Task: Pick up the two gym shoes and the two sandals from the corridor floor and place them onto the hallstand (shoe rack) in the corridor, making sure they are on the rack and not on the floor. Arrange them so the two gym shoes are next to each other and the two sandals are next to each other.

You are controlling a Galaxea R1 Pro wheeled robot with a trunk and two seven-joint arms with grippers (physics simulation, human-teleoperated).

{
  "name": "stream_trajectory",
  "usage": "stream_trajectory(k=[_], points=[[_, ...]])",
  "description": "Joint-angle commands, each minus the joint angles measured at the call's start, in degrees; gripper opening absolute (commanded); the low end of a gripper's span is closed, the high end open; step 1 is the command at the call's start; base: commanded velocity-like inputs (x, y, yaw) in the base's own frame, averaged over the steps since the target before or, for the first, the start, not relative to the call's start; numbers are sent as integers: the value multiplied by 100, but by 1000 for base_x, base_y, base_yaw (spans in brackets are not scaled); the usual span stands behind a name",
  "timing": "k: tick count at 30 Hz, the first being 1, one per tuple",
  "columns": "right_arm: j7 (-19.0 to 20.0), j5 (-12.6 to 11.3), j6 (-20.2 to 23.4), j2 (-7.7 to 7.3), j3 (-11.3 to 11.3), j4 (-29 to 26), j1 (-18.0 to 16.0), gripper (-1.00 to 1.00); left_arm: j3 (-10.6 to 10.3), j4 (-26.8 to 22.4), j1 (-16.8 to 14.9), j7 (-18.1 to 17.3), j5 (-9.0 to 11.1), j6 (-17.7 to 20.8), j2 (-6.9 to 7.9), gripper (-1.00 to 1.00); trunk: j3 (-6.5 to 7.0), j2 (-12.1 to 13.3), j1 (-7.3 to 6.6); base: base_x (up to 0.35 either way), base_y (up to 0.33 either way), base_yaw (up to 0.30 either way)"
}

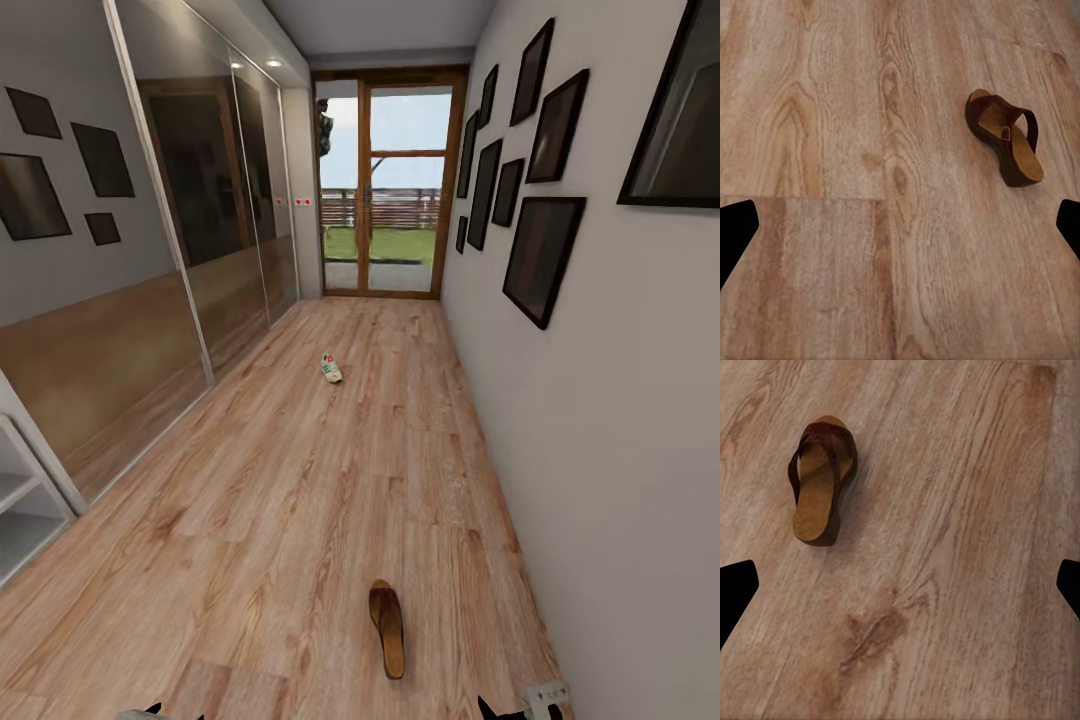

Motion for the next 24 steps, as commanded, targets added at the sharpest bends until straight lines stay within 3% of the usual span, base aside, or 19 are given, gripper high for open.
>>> stream_trajectory(k=[1,9,24], points=[[25,-52,-15,-2,37,6,-4,100,32,5,-5,-36,-16,-17,-3,100,-5,-2,-1,8,-1,0],[25,-52,-15,-2,37,6,-4,100,32,5,-5,-36,-16,-17,-3,100,-5,-2,-1,69,0,0],[25,-52,-15,-2,37,6,-4,100,32,5,-5,-36,-16,-17,-1,100,-5,-2,-1,192,0,0]])
